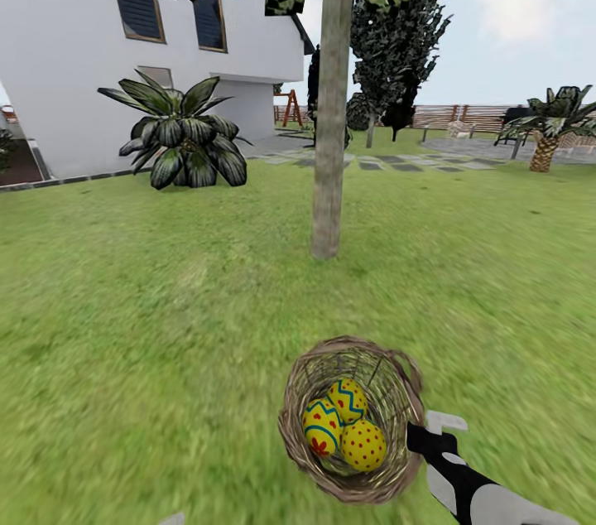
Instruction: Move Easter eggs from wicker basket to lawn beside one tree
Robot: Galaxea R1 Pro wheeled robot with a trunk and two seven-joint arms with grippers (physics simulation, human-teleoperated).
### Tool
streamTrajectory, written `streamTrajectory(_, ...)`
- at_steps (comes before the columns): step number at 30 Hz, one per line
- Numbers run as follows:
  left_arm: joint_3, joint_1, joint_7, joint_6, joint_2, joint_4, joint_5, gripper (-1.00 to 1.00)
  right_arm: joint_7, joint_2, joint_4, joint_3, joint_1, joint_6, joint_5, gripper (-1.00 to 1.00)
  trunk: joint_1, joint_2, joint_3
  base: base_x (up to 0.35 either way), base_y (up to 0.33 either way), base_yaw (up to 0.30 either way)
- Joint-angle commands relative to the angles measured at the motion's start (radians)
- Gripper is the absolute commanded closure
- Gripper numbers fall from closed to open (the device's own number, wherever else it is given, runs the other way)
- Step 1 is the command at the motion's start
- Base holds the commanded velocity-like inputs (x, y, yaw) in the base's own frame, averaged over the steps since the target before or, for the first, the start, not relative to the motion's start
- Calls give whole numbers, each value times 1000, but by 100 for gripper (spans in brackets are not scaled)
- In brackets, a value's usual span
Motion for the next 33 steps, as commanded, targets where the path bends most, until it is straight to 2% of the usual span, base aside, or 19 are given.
streamTrajectory(1,-7,-1,5,-4,0,0,8,-100,3,0,0,-13,-1,-5,-3,100,1,0,-1,334,0,0)
streamTrajectory(33,-7,-1,5,-4,0,0,8,-100,3,0,1,-13,-1,-5,-3,100,1,0,-1,334,0,0)
